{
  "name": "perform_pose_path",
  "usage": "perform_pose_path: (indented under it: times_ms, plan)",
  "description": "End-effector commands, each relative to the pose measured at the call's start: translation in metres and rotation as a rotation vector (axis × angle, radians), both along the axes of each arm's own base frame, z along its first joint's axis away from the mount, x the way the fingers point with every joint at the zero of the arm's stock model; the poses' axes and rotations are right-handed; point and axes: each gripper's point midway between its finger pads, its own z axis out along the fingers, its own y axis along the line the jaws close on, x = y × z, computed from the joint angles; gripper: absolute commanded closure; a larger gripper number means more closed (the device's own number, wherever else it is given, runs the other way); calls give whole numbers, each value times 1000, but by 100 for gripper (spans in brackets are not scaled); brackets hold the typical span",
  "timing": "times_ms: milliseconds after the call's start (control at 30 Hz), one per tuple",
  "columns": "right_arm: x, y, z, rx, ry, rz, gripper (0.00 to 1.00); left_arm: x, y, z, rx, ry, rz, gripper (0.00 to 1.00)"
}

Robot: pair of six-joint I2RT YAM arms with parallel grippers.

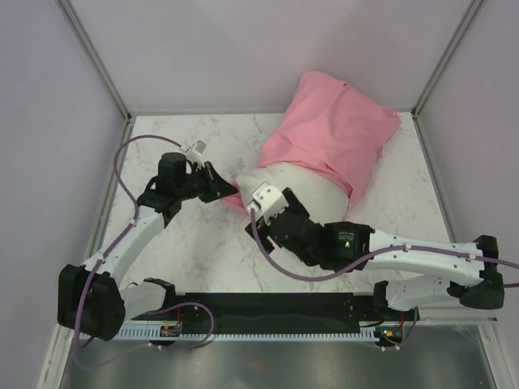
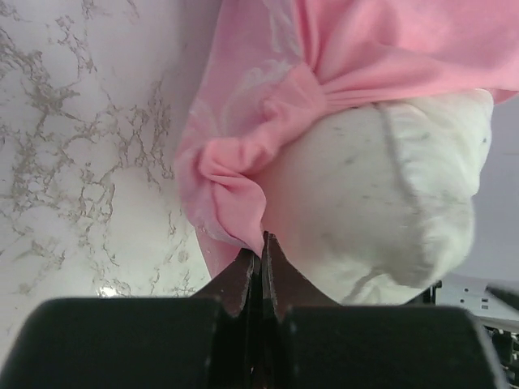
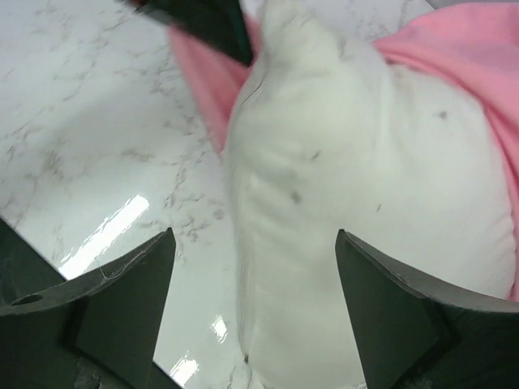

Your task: Put the pillow into the pillowcase

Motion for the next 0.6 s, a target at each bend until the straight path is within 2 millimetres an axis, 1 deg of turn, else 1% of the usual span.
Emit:
perform_pose_path:
  times_ms: [0, 67, 100, 133, 167, 200, 233, 267, 300, 333, 367, 400, 433, 467, 500, 533, 567]
  plan:
    - [-30, 0, -8, -90, -76, 65, 12, 13, -2, 34, -45, -106, -38, 98]
    - [-44, 4, -11, -101, -109, 79, 12, 13, 0, 32, -44, -99, -29, 98]
    - [-47, 8, -19, -121, -106, 83, 12, 12, 0, 33, -47, -98, -27, 98]
    - [-48, 7, -26, -149, -99, 73, 11, 11, 1, 33, -50, -99, -28, 98]
    - [-43, 2, -31, -167, -112, 15, 11, 10, 1, 34, -54, -100, -26, 98]
    - [-38, 0, -46, -233, -125, -17, 11, 8, 2, 35, -56, -102, -24, 98]
    - [-33, -5, -54, -283, -138, -46, 10, 6, 2, 34, -57, -100, -24, 98]
    - [-28, -8, -62, -322, -152, -77, 9, 3, 3, 40, -66, -112, -20, 98]
    - [-22, -6, -79, -382, -147, -89, 9, 0, 2, 39, -72, -110, -25, 98]
    - [-6, -9, -85, -394, -134, -136, 9, -4, 2, 37, -75, -102, -30, 98]
    - [4, -10, -93, -409, -122, -154, 9, -7, 2, 39, -83, -106, -32, 98]
    - [15, -9, -108, -448, -103, -168, 10, -10, 2, 39, -89, -102, -39, 98]
    - [43, -18, -111, -432, -84, -250, 13, -14, 3, 32, -87, -88, -39, 98]
    - [58, -25, -114, -442, -78, -300, 16, -17, 4, 31, -88, -92, -39, 98]
    - [76, -34, -121, -471, -87, -377, 20, -19, 6, 29, -86, -90, -33, 98]
    - [103, -50, -113, -460, -94, -491, 33, -21, 9, 21, -82, -74, -24, 98]
    - [118, -61, -108, -457, -112, -573, 45, -23, 10, 18, -84, -68, -22, 98]
